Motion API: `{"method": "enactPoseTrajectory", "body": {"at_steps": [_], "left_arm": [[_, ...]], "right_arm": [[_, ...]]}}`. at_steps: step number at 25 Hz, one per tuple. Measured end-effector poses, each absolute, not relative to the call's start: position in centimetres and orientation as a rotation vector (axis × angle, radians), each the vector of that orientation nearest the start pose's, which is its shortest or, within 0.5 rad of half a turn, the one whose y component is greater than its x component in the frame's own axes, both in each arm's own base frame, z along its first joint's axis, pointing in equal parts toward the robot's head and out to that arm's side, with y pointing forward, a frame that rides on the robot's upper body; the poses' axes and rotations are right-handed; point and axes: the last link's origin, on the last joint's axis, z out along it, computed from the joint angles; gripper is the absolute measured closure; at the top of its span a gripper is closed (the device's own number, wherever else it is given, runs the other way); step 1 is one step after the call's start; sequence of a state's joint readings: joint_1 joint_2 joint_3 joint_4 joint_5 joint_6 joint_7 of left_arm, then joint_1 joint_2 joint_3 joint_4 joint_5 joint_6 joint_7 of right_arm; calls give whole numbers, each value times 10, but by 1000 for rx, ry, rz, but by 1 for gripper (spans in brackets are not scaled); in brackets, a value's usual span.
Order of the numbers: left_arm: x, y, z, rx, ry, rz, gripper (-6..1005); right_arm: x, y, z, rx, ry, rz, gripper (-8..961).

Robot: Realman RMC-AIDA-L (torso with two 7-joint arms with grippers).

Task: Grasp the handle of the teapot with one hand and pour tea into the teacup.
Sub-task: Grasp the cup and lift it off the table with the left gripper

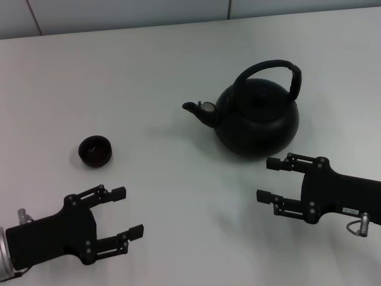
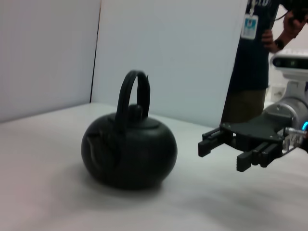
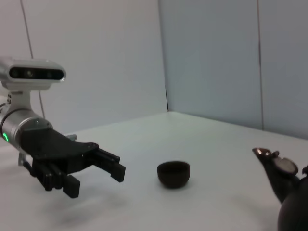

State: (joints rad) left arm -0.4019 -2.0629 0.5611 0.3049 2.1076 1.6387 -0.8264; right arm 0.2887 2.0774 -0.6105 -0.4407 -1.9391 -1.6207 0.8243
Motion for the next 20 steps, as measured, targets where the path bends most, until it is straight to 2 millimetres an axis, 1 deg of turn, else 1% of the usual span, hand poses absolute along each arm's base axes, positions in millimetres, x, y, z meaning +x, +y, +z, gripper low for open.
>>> {"method": "enactPoseTrajectory", "body": {"at_steps": [7, 20], "left_arm": [[-313, 235, -50, -2780, -444, -789, 198], [-313, 237, -51, -2779, -445, -781, 199]], "right_arm": [[331, 239, -30, -2627, 413, 707, 275], [333, 238, -31, -2609, 426, 702, 276]]}}
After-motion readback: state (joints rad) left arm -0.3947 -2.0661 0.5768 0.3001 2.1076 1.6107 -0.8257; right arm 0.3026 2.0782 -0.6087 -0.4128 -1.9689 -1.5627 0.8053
